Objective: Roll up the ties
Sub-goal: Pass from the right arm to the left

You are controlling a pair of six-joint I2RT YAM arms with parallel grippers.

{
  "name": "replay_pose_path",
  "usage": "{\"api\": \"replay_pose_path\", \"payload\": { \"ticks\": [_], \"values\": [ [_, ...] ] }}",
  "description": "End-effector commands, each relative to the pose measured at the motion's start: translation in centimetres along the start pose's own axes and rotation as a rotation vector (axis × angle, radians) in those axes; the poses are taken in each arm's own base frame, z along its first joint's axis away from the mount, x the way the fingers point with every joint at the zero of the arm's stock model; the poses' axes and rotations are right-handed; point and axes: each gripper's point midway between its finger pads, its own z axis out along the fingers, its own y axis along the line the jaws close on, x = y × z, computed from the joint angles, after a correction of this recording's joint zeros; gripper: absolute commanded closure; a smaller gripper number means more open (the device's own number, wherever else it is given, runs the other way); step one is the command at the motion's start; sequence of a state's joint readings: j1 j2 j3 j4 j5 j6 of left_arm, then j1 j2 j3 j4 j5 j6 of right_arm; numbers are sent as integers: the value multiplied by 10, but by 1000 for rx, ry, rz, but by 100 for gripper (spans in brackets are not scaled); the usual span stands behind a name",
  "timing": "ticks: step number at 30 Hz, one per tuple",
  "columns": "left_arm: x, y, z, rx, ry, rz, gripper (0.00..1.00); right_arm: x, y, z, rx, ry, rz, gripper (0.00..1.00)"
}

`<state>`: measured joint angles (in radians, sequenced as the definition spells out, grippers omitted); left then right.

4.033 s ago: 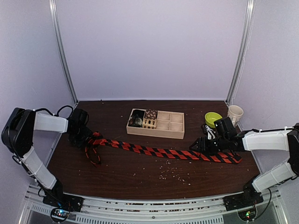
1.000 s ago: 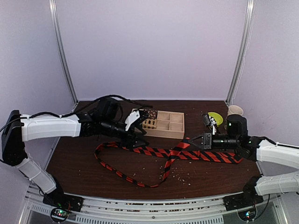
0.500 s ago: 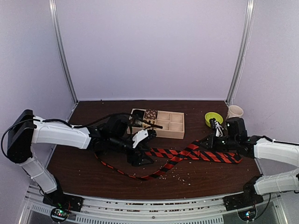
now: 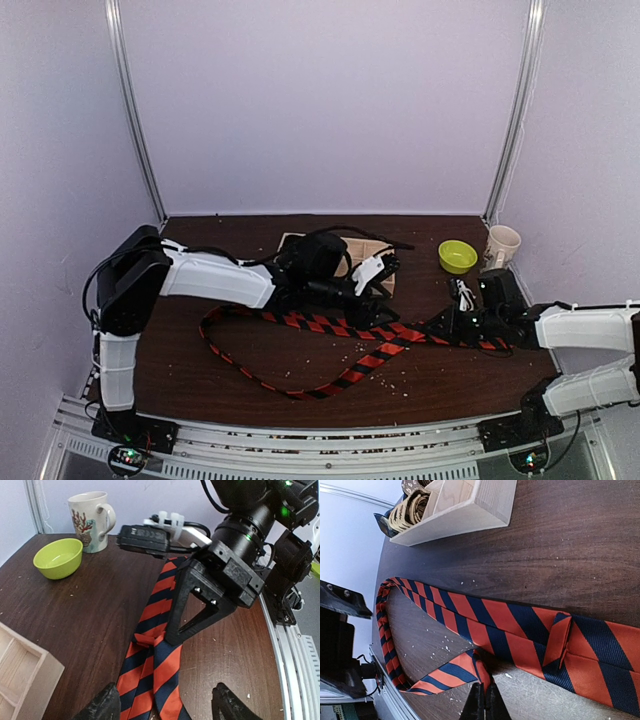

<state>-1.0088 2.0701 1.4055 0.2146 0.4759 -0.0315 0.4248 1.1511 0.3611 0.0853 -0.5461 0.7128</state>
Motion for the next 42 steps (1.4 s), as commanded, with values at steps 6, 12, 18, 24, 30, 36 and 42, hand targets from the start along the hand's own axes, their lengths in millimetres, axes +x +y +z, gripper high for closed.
{"api": "replay_pose_path", "payload": {
  "ticks": [6, 12, 18, 24, 30, 36, 42],
  "values": [
    [10, -12, 50, 11, 24, 110, 44, -14, 5, 0, -32, -69, 37, 100],
    [28, 4, 63, -111, 52, 78, 41, -23, 20, -3, -100, -103, 53, 100],
    [36, 13, 70, -150, 59, 66, 49, -27, 26, -11, -110, -117, 44, 100],
    [45, 21, 72, -190, 81, 56, 57, -27, 23, -15, -106, -127, 53, 100],
    [41, 27, 75, -215, 59, 52, 56, -26, 22, -16, -112, -123, 60, 100],
    [35, 25, 80, -195, 24, 49, 59, -26, 21, -16, -110, -123, 61, 100],
    [36, 20, 78, -175, 27, 65, 87, -28, 14, -18, -89, -135, 69, 100]
  ]
}}
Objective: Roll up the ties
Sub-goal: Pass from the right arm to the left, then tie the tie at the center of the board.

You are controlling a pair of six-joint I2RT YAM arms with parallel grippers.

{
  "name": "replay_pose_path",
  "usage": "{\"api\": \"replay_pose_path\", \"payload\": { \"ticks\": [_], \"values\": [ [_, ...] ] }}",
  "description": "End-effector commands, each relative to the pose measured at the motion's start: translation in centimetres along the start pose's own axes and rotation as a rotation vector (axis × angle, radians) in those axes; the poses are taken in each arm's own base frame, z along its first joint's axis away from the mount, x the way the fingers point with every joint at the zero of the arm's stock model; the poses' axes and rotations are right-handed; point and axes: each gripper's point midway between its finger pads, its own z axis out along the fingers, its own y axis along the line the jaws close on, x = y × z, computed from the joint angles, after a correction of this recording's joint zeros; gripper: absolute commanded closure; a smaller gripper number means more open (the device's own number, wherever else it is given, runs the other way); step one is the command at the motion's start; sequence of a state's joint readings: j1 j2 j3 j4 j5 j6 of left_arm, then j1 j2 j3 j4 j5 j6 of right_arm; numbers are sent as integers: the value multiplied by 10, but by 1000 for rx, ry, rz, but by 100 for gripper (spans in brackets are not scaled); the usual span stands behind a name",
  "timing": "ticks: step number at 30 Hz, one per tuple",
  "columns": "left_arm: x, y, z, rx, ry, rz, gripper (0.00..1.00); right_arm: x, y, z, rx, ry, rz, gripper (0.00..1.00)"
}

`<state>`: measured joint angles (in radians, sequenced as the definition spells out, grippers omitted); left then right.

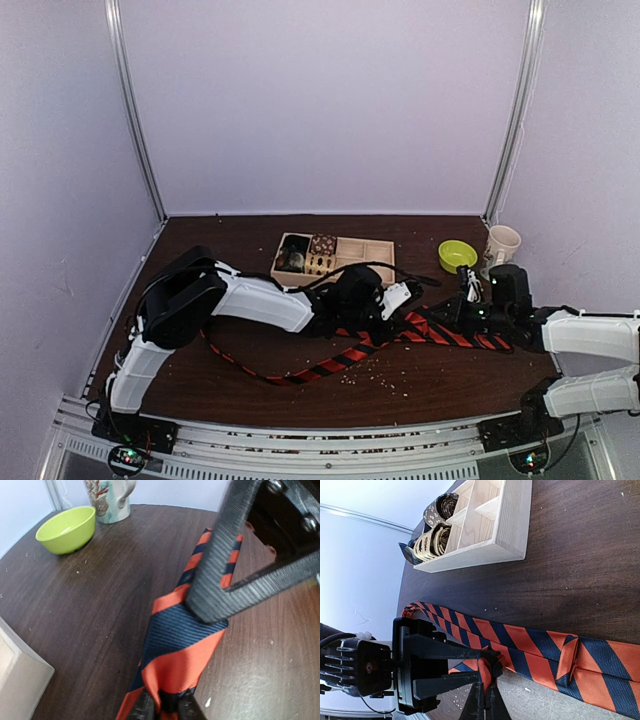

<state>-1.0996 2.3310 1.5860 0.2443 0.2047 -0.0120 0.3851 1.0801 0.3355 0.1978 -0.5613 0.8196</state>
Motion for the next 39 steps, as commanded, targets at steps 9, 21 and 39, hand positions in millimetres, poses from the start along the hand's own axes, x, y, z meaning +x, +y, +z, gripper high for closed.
{"api": "replay_pose_path", "payload": {
  "ticks": [9, 21, 39],
  "values": [
    [-22, 2, -29, 38, 17, 104, 100, 3, -32, 3, 112, 23, 11, 100],
    [45, 10, -56, 152, 579, 186, 100, -7, -52, 0, 180, 0, 36, 76],
    [57, 18, -29, 172, 671, 102, 100, -4, -58, 0, 111, 4, 75, 73]
  ]
}}
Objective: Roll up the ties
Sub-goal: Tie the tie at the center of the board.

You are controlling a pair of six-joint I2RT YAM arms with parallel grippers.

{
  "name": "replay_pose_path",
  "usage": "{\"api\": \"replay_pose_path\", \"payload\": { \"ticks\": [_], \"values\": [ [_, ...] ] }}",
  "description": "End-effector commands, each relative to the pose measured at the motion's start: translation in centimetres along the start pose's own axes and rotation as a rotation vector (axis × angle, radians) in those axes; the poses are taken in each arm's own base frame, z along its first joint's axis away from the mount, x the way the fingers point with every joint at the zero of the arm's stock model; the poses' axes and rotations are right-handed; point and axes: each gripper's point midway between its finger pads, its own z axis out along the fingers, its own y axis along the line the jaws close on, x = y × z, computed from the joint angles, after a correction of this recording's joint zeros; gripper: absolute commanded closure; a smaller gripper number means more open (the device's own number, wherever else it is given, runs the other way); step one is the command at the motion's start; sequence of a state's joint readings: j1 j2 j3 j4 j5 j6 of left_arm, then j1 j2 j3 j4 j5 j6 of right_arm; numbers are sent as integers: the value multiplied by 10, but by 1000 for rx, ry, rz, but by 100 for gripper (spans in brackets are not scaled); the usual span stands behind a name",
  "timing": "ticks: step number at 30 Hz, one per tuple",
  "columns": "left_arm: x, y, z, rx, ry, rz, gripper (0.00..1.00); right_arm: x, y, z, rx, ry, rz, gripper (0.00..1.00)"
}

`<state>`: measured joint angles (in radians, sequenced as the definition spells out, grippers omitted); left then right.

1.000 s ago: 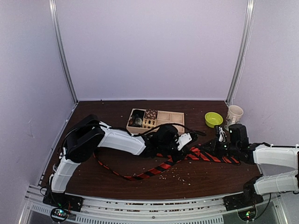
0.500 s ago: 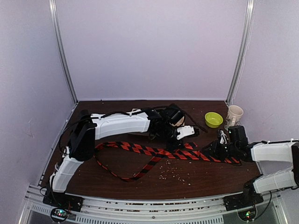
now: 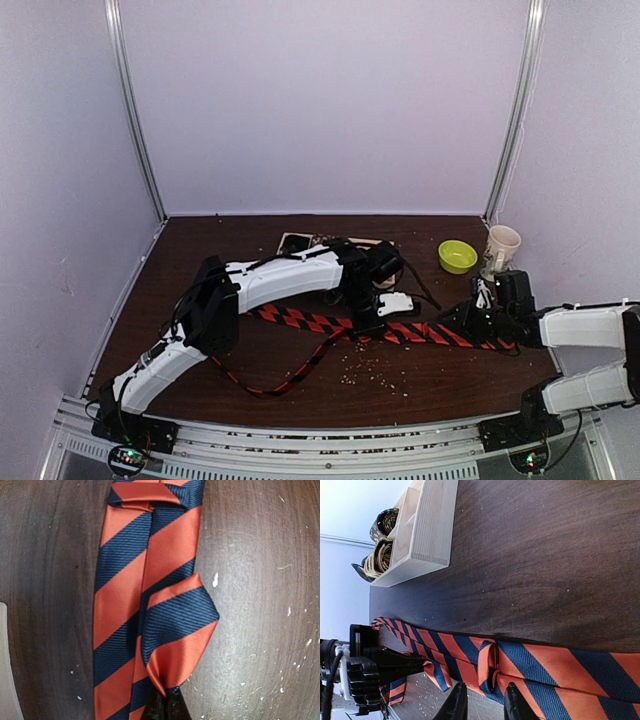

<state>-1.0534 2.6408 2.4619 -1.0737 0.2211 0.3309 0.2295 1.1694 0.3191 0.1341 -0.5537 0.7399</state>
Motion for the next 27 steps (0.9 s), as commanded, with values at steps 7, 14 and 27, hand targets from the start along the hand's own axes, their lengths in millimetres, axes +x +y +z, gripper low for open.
{"api": "replay_pose_path", "payload": {
  "ticks": [7, 14, 27],
  "values": [
    [-24, 12, -12, -14, -130, -34, 100, 6, -1, 22, -12, 52, -14, 71],
    [19, 27, -27, -33, -147, -153, 100, 19, -1, 46, -5, 123, -25, 73],
    [140, 2, -20, 0, 45, -344, 100, 60, 28, 77, -47, 246, -89, 75]
  ]
}}
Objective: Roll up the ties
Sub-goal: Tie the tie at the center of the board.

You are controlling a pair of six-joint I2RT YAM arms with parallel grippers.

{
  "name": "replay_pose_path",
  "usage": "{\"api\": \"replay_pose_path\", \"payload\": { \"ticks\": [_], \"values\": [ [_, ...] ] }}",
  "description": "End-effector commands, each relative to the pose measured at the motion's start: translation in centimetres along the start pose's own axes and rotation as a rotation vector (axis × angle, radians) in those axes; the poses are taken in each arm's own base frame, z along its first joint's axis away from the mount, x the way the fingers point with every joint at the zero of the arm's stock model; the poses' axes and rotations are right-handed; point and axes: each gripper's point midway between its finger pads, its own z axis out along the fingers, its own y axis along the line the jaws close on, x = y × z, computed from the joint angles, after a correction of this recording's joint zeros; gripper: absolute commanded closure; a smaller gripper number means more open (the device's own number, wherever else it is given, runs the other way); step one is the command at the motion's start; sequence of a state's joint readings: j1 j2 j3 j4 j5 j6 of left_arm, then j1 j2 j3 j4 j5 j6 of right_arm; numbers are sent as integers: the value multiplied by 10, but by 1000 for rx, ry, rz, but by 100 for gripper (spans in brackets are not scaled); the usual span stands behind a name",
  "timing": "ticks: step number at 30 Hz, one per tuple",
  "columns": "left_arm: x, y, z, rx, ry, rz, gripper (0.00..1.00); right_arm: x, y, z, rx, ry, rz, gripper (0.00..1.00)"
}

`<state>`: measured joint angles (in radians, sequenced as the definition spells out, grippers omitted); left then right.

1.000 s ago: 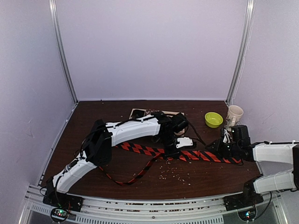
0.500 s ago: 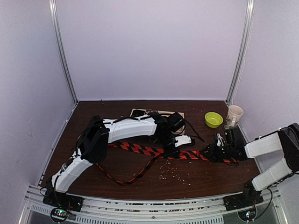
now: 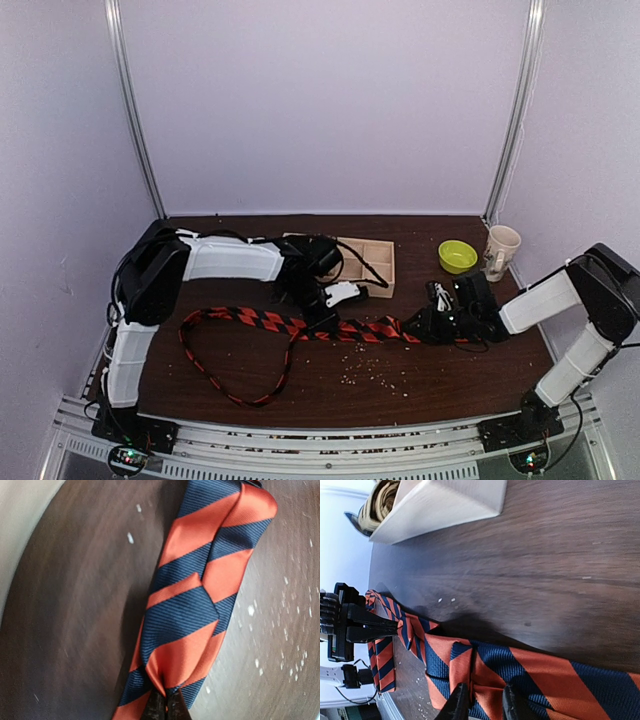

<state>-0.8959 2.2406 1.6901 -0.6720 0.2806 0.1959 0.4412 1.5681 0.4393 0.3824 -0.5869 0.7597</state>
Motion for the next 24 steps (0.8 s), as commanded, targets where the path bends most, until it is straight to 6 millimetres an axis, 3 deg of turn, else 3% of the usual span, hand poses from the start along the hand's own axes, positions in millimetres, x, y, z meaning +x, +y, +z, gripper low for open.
{"api": "replay_pose_path", "payload": {
  "ticks": [1, 7, 9, 12, 16, 24],
  "values": [
    [63, -14, 0, -5, 119, -81, 100, 19, 1, 13, 21, 60, 9, 76],
    [88, -11, -30, -66, 157, -109, 100, 22, 15, 0, -19, 54, -16, 76],
    [73, -14, -41, -69, 124, -88, 100, 18, 22, -10, -41, 28, -28, 75],
    [34, -29, -52, -51, 81, -12, 100, 11, 30, -22, -57, -11, -42, 74],
    [-3, -42, -43, 34, 74, -19, 100, 4, 32, -32, -75, -50, -38, 75],
    [-23, -42, -19, 91, 113, -105, 100, 5, 16, -37, -43, -64, -4, 77]
  ]
}}
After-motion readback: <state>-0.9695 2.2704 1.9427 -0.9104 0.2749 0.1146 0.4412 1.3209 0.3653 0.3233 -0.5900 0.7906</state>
